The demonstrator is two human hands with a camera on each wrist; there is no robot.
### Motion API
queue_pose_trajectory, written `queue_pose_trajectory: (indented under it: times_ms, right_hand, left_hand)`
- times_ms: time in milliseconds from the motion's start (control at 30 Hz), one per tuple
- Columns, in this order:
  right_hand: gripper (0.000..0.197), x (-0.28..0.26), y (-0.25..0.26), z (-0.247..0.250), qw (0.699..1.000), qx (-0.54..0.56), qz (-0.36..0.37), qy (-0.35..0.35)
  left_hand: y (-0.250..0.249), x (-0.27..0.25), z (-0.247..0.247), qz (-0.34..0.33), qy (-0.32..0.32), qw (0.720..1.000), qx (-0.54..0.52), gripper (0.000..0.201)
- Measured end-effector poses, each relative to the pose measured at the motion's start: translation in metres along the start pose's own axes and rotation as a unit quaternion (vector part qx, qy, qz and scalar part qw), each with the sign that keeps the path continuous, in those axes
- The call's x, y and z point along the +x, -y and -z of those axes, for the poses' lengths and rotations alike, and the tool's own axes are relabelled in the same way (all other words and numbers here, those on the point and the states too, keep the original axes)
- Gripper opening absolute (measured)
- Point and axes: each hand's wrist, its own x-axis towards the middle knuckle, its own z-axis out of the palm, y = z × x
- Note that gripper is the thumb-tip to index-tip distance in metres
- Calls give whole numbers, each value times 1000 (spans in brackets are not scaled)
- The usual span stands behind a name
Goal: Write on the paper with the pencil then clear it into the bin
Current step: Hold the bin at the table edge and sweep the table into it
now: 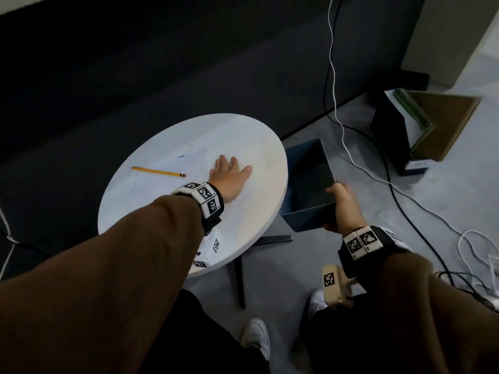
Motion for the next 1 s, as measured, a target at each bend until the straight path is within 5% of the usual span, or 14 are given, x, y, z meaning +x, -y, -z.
queue_pose_trajectory:
  times_ms: [167,300,533,633,767,833,933,1000]
  right_hand:
    - [50,7,-5,-5,1000,-6,-21,14]
    - [33,13,-12,-5,999,0,-31,12]
    - [36,11,-10,-10,999,12,-27,21]
    - [43,8,-11,-9,999,20,-30,18]
    - [55,5,-12,-8,998,39,-40,21]
    - [56,4,-11,-9,998,48,-43,25]
    - [32,5,-12,-11,997,55,-38,27]
    - [34,3,-13,-13,998,50,-41,27]
  left_hand:
    - [-5,-1,0,14,-7,1000,-12,70]
    - [-27,-18,-9,1,1,1000,22,74]
    - [-81,-52,-14,-121,98,987,-30,67]
    - [-68,-44,4,-69,19,995,-74,54]
    - [-32,-24,11,71,-31,997,-17,76]
    - [-41,-27,0,29,11,999,17,78]
    - [-78,-45,-15,-134,82,988,-6,65]
    - [-85,-43,-11,-169,77,983,-6,55]
